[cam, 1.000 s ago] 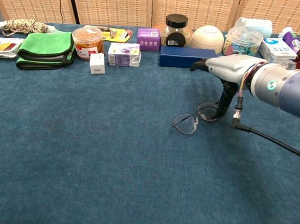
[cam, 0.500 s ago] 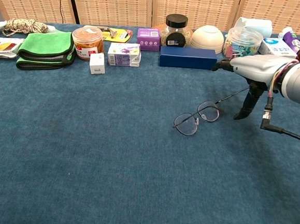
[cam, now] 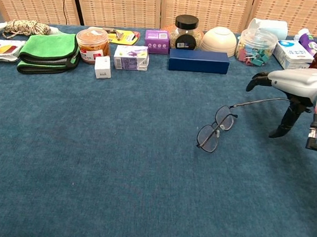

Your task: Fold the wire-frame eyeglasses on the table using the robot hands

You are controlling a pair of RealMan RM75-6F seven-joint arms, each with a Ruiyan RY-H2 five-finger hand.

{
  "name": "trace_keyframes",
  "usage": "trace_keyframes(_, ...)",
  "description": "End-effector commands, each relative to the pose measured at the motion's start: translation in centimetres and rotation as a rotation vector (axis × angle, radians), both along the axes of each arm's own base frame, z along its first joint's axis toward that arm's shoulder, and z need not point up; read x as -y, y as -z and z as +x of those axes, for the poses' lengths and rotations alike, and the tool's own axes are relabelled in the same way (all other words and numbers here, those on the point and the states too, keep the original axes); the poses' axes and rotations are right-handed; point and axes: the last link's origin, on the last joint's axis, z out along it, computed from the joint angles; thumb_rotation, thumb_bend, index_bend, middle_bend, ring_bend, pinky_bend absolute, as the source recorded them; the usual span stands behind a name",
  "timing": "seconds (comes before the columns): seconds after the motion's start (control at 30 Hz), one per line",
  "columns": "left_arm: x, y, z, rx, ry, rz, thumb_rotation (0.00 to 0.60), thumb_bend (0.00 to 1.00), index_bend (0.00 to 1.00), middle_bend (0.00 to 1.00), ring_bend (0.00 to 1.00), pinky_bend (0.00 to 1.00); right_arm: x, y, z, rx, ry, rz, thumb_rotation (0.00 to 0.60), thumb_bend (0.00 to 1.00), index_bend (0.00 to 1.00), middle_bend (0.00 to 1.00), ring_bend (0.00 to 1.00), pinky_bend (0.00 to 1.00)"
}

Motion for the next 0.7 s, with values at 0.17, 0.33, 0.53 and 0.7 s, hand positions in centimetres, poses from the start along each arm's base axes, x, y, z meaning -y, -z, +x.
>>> trace_keyframes(0.17,0.1,0.1,0.2,0.002,0.007,-0.008,0.448,0.43,0.00,0.00,0.00,0.00,-0.9,-1.1,-1.7,-0.012,0.038,0.001,0.600,0.00,0.24,0.00,0.00,0.00)
trace_keyframes(0.33,0.1,0.2,0.3,0.003,0.007,-0.008,0.449,0.43,0.00,0.00,0.00,0.00,-1.4,-1.7,-3.1,-0.023,0.074,0.005,0.600,0.01,0.27,0.02,0.00,0.00)
trace_keyframes(0.53,-0.1,0.4,0.5,0.001,0.012,-0.021,0.447,0.42,0.00,0.00,0.00,0.00,-2.2,-2.9,-5.5,-0.004,0.160,0.006,0.600,0.01,0.28,0.02,0.00,0.00)
trace_keyframes(0.7,-0.2,0.5,0.9,-0.002,0.019,-0.024,0.446,0.42,0.00,0.00,0.00,0.00,-2.3,-3.7,-6.1,0.056,0.187,-0.005,0.600,0.01,0.26,0.02,0.00,0.00)
